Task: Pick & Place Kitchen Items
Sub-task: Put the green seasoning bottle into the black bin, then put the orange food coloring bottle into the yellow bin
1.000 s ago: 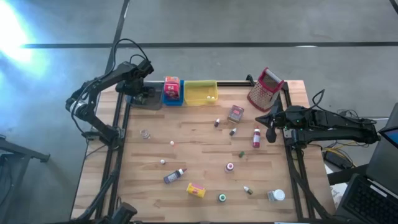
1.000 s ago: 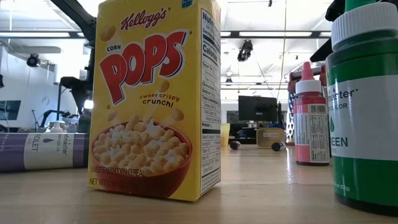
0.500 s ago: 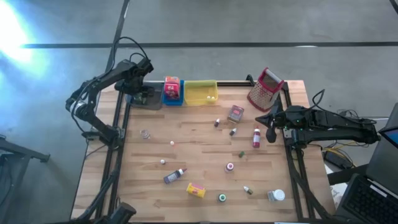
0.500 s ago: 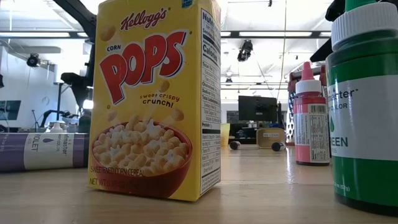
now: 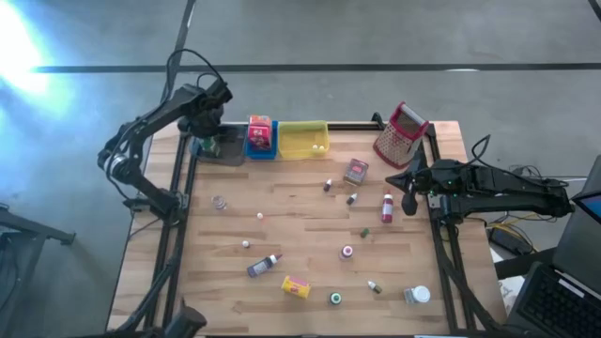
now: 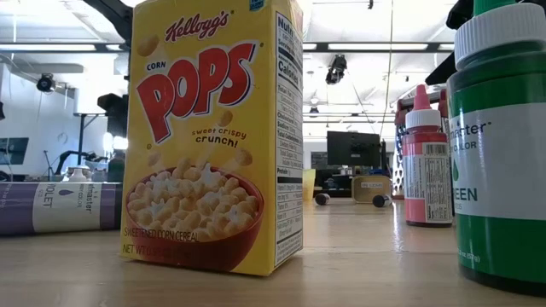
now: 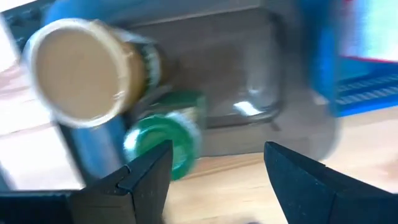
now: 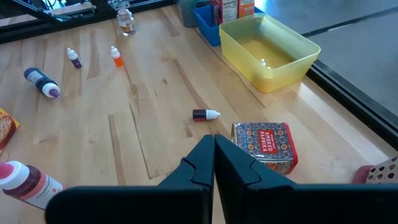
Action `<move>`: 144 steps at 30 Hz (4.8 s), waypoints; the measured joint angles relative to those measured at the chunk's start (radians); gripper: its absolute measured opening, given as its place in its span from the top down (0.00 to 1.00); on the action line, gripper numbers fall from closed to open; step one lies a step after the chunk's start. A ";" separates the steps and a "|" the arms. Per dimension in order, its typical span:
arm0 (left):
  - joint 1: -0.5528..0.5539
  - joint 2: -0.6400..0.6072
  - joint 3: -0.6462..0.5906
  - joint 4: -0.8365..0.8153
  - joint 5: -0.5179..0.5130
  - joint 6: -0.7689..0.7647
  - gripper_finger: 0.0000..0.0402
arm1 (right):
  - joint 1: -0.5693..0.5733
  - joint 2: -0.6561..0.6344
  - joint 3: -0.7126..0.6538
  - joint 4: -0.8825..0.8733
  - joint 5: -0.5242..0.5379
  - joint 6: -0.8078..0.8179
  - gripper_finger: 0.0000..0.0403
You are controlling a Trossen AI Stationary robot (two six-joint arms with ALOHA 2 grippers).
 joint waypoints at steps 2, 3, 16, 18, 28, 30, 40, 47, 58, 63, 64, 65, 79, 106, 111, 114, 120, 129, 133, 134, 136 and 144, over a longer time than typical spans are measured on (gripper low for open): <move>-0.012 -0.003 0.000 0.025 0.042 0.004 0.36 | 0.000 0.000 0.000 0.000 0.000 0.000 0.98; -0.019 -0.004 0.000 0.039 0.056 0.007 0.36 | 0.000 0.000 0.000 0.000 0.000 0.000 0.98; -0.095 -0.001 -0.076 0.135 0.070 -0.009 0.36 | -0.001 0.000 0.000 0.000 0.000 0.000 0.98; -0.094 0.000 -0.095 0.145 0.068 -0.023 0.36 | -0.001 0.000 0.000 0.000 0.000 0.000 0.98; -0.090 0.000 -0.132 0.152 -0.103 -0.047 0.43 | 0.000 0.000 0.000 0.000 0.000 0.000 0.98; -0.090 0.000 -0.132 0.149 -0.129 -0.055 0.44 | 0.000 0.000 0.000 0.000 0.000 0.000 0.98; -0.089 0.000 -0.133 0.132 -0.157 -0.057 0.49 | 0.000 0.000 0.000 0.000 0.000 0.000 0.98; -0.089 0.000 -0.133 0.133 -0.150 -0.055 0.49 | 0.000 0.000 0.000 0.000 0.000 0.000 0.98; -0.069 0.000 -0.185 0.132 -0.228 -0.067 0.49 | 0.000 0.000 0.000 0.000 0.000 0.000 0.98; -0.057 0.001 -0.184 0.132 -0.231 -0.049 0.49 | 0.000 0.000 0.000 0.000 0.000 0.000 0.98; -0.058 0.000 -0.179 0.133 -0.224 -0.038 0.49 | 0.000 0.000 0.000 0.000 0.000 0.000 0.98; -0.058 0.000 -0.173 0.133 -0.212 -0.022 0.49 | 0.000 0.000 0.000 0.000 0.000 0.000 0.98; -0.098 -0.102 -0.100 0.029 0.114 0.341 0.49 | 0.000 0.000 0.000 0.000 0.000 0.000 0.98; -0.381 -0.142 -0.240 0.177 0.199 0.766 0.87 | 0.000 0.000 0.000 0.000 0.000 0.000 0.98; -0.361 -0.133 -0.288 0.242 0.189 0.765 0.87 | 0.000 0.000 0.000 0.000 0.000 0.000 0.98; -0.338 -0.115 -0.298 0.258 0.169 0.764 0.87 | 0.000 0.000 0.000 0.000 0.000 0.000 0.98; -0.297 -0.052 -0.298 0.286 0.141 0.760 0.87 | 0.000 0.000 0.000 0.000 0.000 0.000 0.98; -0.269 0.009 -0.287 0.335 0.056 0.766 0.87 | 0.000 0.000 0.000 0.000 0.000 0.000 0.98; -0.248 0.016 -0.286 0.362 0.041 0.769 0.87 | 0.000 0.000 0.000 0.000 0.000 0.000 0.98; -0.244 0.016 -0.287 0.375 0.038 0.771 0.87 | 0.000 0.000 0.000 0.000 0.000 0.000 0.98; -0.234 0.016 -0.287 0.396 0.036 0.775 0.87 | 0.000 0.000 0.000 0.000 0.000 0.000 0.98; -0.229 0.012 -0.286 0.332 0.046 0.769 0.87 | 0.000 0.000 0.000 0.000 0.000 0.000 0.98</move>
